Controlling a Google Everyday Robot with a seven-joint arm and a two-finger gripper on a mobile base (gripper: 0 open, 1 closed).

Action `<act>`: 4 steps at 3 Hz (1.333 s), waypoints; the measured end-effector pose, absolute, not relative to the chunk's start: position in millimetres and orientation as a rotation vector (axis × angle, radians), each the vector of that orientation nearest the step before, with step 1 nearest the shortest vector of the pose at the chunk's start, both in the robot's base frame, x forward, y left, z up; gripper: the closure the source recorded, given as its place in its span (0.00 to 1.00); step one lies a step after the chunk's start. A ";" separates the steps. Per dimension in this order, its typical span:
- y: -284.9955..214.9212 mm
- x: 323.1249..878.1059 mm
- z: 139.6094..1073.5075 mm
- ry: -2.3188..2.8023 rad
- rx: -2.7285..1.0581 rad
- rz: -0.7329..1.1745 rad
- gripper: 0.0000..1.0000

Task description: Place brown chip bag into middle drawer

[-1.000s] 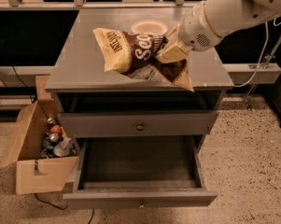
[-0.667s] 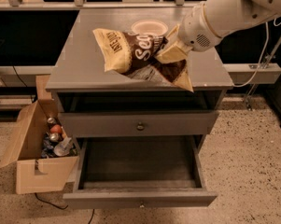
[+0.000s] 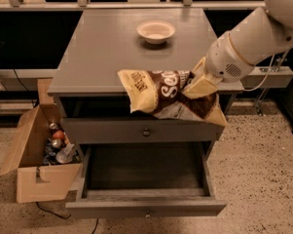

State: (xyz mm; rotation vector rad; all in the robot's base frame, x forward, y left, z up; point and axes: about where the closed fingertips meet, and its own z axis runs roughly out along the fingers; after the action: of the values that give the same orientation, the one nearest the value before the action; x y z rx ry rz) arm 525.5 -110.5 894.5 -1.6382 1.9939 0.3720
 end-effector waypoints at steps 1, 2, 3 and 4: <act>-117.6 481.8 840.7 2.122 -1.643 0.431 1.00; -110.4 458.7 792.6 2.177 -1.582 0.490 1.00; -109.7 455.3 783.1 2.187 -1.580 0.490 1.00; -105.9 453.3 770.6 2.205 -1.583 0.489 1.00</act>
Offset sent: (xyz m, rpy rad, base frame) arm -0.0895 0.0074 -0.1624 0.0325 0.2239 -0.1384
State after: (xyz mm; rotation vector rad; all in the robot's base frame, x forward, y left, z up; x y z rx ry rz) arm 453.3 -105.9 770.6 -1.5830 2.2047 0.4893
